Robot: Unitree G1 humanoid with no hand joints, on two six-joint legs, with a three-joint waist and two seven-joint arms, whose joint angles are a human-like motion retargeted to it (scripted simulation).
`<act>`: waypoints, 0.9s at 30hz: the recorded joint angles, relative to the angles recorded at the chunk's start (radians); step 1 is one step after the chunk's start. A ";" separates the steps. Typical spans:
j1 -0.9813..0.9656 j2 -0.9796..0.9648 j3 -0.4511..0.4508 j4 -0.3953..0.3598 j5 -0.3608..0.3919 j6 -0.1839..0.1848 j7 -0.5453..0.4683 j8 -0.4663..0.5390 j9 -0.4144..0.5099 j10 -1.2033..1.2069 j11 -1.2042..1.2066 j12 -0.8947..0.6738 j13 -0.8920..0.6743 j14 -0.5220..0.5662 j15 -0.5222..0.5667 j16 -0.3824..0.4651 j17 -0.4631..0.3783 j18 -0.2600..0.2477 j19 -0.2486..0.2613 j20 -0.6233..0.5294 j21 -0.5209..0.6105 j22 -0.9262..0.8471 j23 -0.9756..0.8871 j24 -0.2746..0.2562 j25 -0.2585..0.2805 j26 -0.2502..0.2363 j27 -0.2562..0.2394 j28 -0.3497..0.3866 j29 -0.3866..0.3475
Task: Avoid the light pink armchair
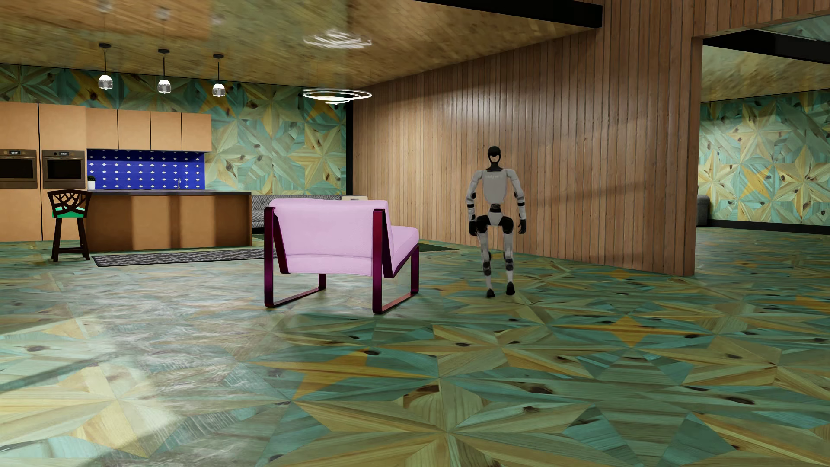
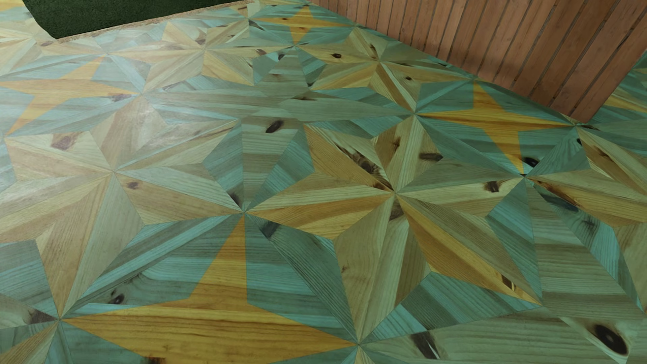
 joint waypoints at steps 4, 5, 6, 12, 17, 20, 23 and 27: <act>0.232 -0.179 -0.124 0.047 -0.001 0.063 0.000 0.000 -0.043 -0.110 -0.620 -0.079 0.075 -0.263 0.112 0.018 -0.019 0.000 0.000 0.145 -0.054 -0.116 0.001 0.000 0.000 0.000 0.000 0.000 0.000; 0.255 -0.218 -0.156 0.046 -0.035 0.083 0.000 0.000 -0.063 -0.094 -0.601 -0.111 0.096 -0.299 0.107 0.028 -0.022 0.000 0.000 0.122 -0.056 -0.107 0.007 0.000 0.000 0.000 0.000 0.000 0.000; 0.314 -0.219 -0.196 0.059 -0.027 0.104 0.000 0.000 -0.052 -0.045 -0.513 -0.093 0.107 -0.309 0.169 0.022 -0.037 0.000 0.000 0.147 -0.040 -0.136 0.018 0.000 0.000 0.000 0.000 0.000 0.000; -0.159 0.053 -0.054 0.128 -0.022 0.151 0.000 0.000 -0.022 0.690 -0.365 -0.084 0.065 0.280 0.064 -0.067 0.014 0.000 0.000 0.087 -0.033 -0.024 0.095 0.000 0.000 0.000 0.000 0.000 0.000; -0.536 0.458 0.251 0.162 -0.060 0.091 0.000 0.000 -0.036 0.052 -0.563 0.048 0.058 0.170 -0.097 -0.033 -0.036 0.000 0.000 0.032 -0.012 -0.026 -0.143 0.000 0.000 0.000 0.000 0.000 0.000; -0.624 0.598 0.413 0.270 -0.089 0.057 0.000 0.000 -0.046 -0.033 -0.558 0.143 -0.006 -0.007 -0.059 -0.010 -0.066 0.000 0.000 0.062 0.004 0.051 -0.140 0.000 0.000 0.000 0.000 0.000 0.000; -0.694 0.546 0.352 0.149 -0.140 -0.028 0.000 0.000 -0.062 0.227 -0.312 0.139 0.010 0.334 0.385 -0.007 -0.032 0.000 0.000 -0.053 -0.051 0.146 -0.062 0.000 0.000 0.000 0.000 0.000 0.000; -0.335 0.141 0.190 -0.040 -0.066 -0.020 0.000 0.000 -0.015 0.154 0.246 0.053 0.016 0.159 0.067 -0.017 -0.017 0.000 0.000 0.020 0.027 0.052 -0.011 0.000 0.000 0.000 0.000 0.000 0.000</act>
